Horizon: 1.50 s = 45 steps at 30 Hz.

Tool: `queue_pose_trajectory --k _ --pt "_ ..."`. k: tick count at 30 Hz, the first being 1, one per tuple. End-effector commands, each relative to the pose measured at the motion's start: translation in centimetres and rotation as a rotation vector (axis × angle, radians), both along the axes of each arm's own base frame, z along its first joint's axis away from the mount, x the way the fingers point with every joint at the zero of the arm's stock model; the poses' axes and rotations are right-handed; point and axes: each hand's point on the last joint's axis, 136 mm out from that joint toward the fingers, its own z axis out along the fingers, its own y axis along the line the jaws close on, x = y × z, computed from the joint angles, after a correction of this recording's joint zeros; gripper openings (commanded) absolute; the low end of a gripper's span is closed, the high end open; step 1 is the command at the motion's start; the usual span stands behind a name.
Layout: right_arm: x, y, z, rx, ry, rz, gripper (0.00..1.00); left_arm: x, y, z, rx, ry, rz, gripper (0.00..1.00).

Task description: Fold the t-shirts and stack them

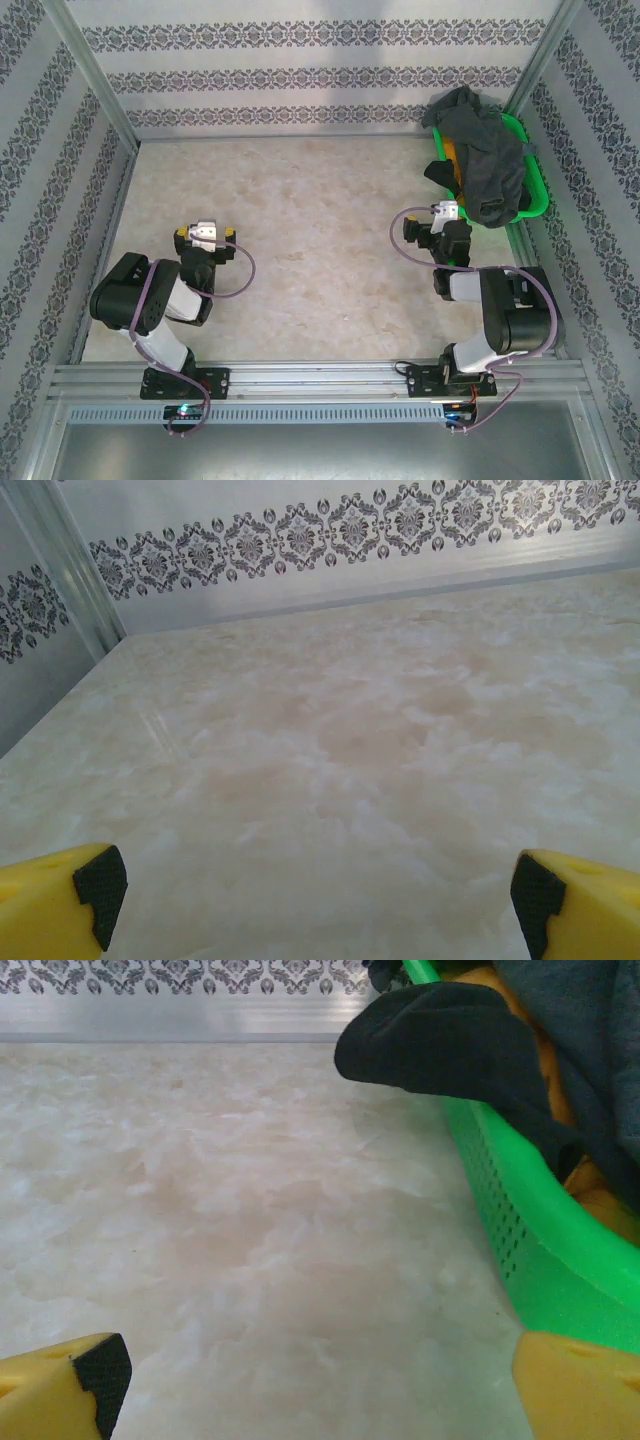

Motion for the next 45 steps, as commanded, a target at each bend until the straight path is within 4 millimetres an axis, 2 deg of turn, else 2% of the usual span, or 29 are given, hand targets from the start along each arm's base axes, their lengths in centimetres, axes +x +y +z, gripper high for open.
queue_pose_trajectory --k 1,16,19,20,22,23,24,25,26,27,28,29,30,32,33,34,36,38,41,45 --pt "0.4 0.2 0.8 0.011 -0.031 0.019 0.98 -0.2 -0.2 1.1 -0.004 -0.042 -0.009 1.0" --pt "0.3 -0.2 0.8 0.016 -0.033 -0.006 0.98 0.2 0.2 0.9 -0.01 -0.019 0.007 1.0" --pt "-0.5 -0.4 2.4 -0.023 -0.092 -0.044 0.98 -0.8 0.0 1.9 -0.004 -0.067 -0.001 1.0" --pt "-1.4 -0.4 2.9 -0.061 -0.101 -0.074 0.98 -1.1 -0.2 3.3 0.048 -0.094 0.047 1.0" --pt "-2.5 0.6 5.7 -0.147 -0.142 -0.097 0.98 -2.0 -0.5 7.6 0.147 -0.16 0.189 1.0" --pt "-2.8 1.2 7.8 -0.153 -0.181 -0.1 0.98 -2.2 -1.1 10.6 0.148 -0.217 0.2 1.0" --pt "-3.2 1.8 11.2 -0.121 -0.244 -0.126 0.98 -2.3 -1.7 13.6 0.127 -0.265 0.209 1.0" --pt "-3.5 1.9 13.6 -0.088 -0.261 -0.157 0.98 -2.0 -2.1 15.7 0.099 -0.271 0.217 1.0" --pt "-3.9 1.8 16.2 0.007 -0.247 -0.2 0.98 -1.9 -2.2 18.5 0.023 -0.275 0.223 1.0" --pt "-4.1 1.8 18.0 0.13 -0.181 -0.204 0.98 -2.1 -1.5 20.8 -0.108 -0.264 0.27 1.0" --pt "-4.4 2.2 19.3 0.226 -0.126 -0.168 0.98 -2.5 -0.7 21.7 -0.22 -0.216 0.332 1.0" --pt "-4.6 1.7 20.8 0.357 -0.125 -0.194 0.98 -3.3 0.0 22.1 -0.334 -0.152 0.376 1.0" --pt "-4.0 1.0 21.2 0.468 -0.154 -0.188 0.98 -3.0 0.6 22.1 -0.43 -0.127 0.369 1.0" --pt "-3.1 -2.0 21.0 0.608 -0.127 -0.26 0.98 -0.7 0.1 20.9 -0.695 -0.051 0.214 1.0" --pt "-3.1 -4.0 20.4 0.587 -0.065 -0.37 0.98 0.2 -0.2 20.0 -0.802 0.003 0.187 1.0" --pt "-3.3 -5.4 19.6 0.532 -0.004 -0.464 0.98 0.8 -0.8 19.7 -0.831 0.05 0.171 1.0" --pt "-3.4 -8.0 18.8 0.419 0.117 -0.612 0.98 2.0 -3.5 18.9 -0.78 0.175 0.092 1.0" --pt "-2.6 -9.9 17.6 0.417 0.189 -0.664 0.98 2.8 -6.2 17.5 -0.729 0.3 0.022 1.0" --pt "-0.1 -11.8 15.0 0.474 0.279 -0.662 0.98 3.2 -11.0 15.2 -0.704 0.456 -0.115 1.0" --pt "4.2 -12.6 12.8 0.457 0.348 -0.588 0.98 2.7 -16.5 14.7 -0.702 0.476 -0.285 0.94"
